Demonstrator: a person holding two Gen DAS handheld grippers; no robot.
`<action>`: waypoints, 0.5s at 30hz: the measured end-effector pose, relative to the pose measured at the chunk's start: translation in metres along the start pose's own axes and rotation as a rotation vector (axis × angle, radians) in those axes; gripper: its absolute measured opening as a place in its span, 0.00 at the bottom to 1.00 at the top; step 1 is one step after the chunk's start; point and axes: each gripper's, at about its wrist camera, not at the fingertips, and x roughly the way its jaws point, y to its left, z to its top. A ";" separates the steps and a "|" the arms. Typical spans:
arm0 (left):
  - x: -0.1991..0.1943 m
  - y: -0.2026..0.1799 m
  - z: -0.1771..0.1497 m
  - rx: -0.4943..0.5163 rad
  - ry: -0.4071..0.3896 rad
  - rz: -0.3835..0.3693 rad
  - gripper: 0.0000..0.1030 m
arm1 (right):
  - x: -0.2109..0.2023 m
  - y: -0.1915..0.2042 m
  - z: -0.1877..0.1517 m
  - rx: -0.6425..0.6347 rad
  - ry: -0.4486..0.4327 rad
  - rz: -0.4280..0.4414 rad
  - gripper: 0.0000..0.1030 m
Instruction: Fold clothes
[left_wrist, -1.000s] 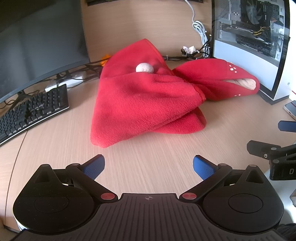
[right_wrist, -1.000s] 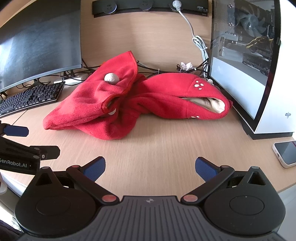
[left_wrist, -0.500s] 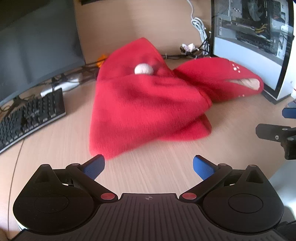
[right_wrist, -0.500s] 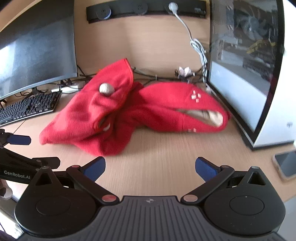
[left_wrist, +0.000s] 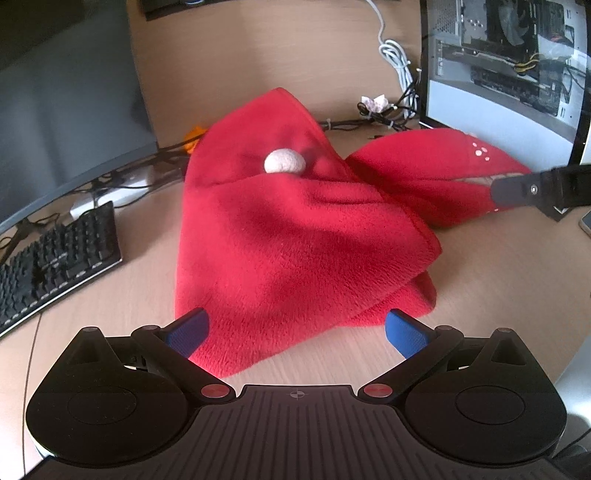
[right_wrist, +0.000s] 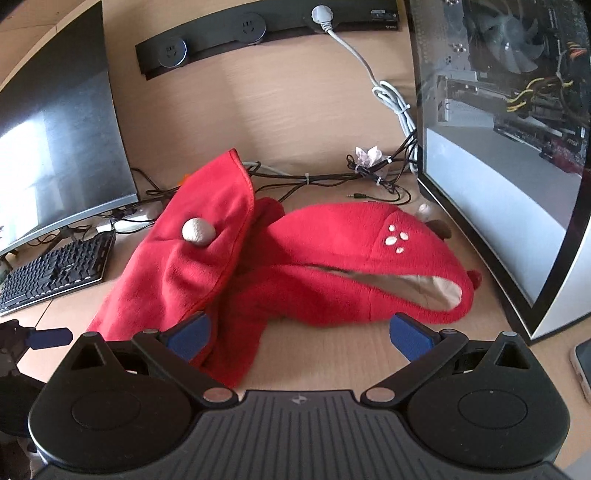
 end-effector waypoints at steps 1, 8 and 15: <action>0.003 -0.001 0.000 0.016 0.002 -0.005 1.00 | 0.002 -0.001 0.001 -0.002 0.000 0.000 1.00; 0.028 -0.022 -0.002 0.224 -0.019 0.053 1.00 | 0.026 -0.001 0.014 -0.023 0.012 0.007 1.00; 0.027 0.049 0.027 -0.065 -0.151 0.332 1.00 | 0.049 0.008 0.029 -0.056 0.009 0.022 1.00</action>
